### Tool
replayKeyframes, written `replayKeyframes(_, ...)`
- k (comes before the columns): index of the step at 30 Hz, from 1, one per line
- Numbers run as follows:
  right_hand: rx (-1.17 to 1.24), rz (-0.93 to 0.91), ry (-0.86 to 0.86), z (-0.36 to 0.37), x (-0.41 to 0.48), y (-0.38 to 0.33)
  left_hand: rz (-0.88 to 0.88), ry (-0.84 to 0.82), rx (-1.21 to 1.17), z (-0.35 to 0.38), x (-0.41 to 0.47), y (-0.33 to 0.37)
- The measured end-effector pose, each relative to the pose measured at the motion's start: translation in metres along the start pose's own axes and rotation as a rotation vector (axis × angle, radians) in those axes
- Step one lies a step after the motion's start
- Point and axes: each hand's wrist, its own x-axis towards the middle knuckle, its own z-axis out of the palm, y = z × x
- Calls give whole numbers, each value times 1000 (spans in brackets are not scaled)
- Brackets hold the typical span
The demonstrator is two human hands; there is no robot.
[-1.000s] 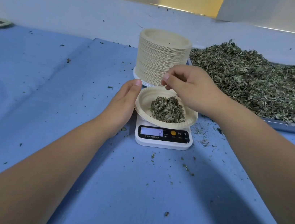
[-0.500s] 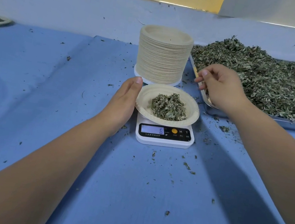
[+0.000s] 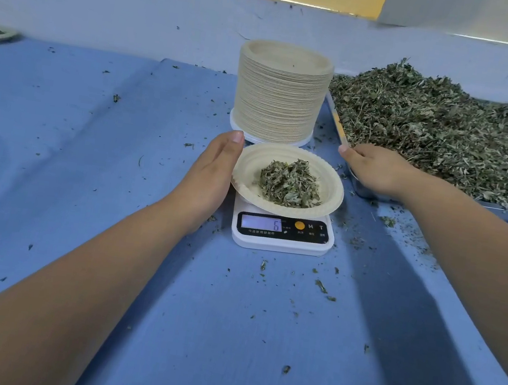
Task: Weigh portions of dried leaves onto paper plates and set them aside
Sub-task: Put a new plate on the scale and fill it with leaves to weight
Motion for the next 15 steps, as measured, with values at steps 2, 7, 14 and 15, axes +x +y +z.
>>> replayKeyframes(2, -19, -20, 50, 0, -2, 1, 0, 3, 0, 0, 0, 0)
replayKeyframes(7, -72, -47, 144, -3, 1, 5, -20, 4, -24, 0, 2, -3)
replayKeyframes(14, -136, -10, 56, -7, 26, 2, -32, 1, -37, -2, 4, -6)
replayKeyframes(15, -177, -19, 16, -6, 29, 1, -29, 0, -32, -2, 5, -7)
